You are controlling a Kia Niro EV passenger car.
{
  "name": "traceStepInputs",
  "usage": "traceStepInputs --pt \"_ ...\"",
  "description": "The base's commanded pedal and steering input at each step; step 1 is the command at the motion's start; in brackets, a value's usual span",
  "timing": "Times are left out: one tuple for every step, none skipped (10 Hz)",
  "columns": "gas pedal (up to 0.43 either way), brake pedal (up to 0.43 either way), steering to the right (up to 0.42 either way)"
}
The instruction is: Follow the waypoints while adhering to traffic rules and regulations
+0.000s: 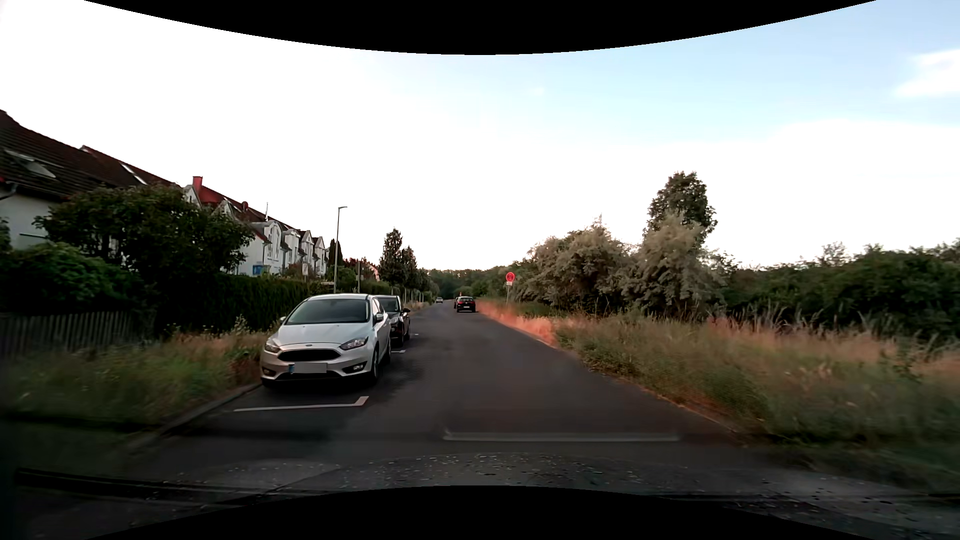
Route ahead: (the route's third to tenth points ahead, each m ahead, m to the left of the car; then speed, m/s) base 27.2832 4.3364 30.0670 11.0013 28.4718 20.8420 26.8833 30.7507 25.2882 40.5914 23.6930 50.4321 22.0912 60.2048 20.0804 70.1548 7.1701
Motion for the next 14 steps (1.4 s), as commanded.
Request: traceStepInputs --pt "0.0 0.0 -0.005" --pt "0.0 0.0 -0.011" --pt "0.0 0.0 -0.019" --pt "0.0 0.0 -0.022" --pt "0.0 0.018 -0.022" --pt "0.0 0.037 -0.023" --pt "0.0 0.055 -0.023" --pt "0.0 0.073 -0.024" --pt "0.0 0.085 -0.024" --pt "0.0 0.098 -0.024" --pt "0.0 0.098 -0.024" --pt "0.0 0.098 -0.025" --pt "0.0 0.098 -0.03" --pt "0.0 0.104 -0.035"
